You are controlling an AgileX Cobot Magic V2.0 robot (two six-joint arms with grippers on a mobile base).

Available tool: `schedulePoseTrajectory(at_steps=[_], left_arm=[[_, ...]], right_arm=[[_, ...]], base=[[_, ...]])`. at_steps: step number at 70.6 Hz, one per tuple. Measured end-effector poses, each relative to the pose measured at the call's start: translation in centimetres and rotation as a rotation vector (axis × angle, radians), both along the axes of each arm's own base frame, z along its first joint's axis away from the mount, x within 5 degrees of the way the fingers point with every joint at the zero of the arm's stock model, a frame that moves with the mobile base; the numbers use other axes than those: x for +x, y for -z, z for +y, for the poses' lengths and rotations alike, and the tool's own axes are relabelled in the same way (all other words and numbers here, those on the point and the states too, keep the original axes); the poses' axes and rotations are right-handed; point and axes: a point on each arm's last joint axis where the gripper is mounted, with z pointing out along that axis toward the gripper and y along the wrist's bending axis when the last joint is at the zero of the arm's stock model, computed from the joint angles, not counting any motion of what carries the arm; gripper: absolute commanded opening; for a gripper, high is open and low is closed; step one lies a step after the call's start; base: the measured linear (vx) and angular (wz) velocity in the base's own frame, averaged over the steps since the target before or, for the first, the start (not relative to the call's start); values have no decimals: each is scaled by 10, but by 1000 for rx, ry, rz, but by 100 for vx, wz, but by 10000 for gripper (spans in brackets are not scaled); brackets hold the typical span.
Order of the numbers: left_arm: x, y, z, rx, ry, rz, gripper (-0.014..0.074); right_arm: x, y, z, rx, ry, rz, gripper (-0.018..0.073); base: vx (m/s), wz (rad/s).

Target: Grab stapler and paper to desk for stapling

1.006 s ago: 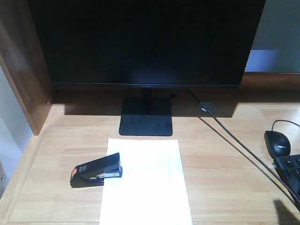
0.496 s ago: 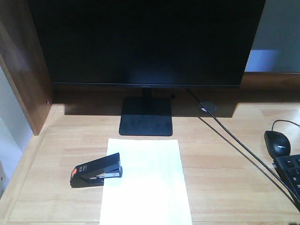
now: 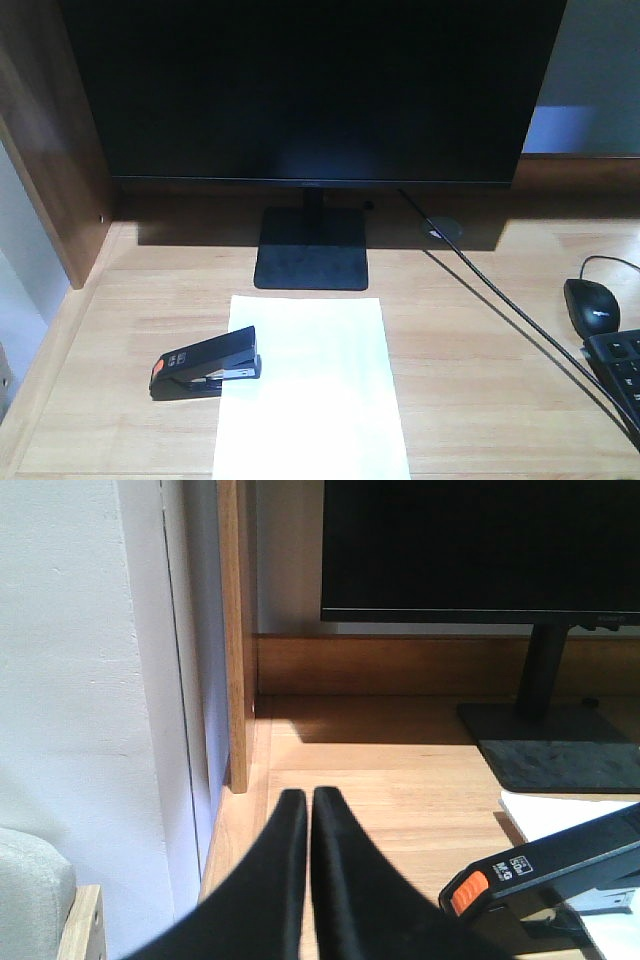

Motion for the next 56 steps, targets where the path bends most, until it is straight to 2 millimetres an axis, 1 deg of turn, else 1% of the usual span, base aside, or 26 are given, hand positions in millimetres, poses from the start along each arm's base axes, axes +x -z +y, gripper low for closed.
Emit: schedulePoseTrajectory(at_steps=[56], left_arm=[[0,0,0,0,0,0,-6]], right_arm=[[0,0,0,3,0,0,-6]], base=[[0,0]])
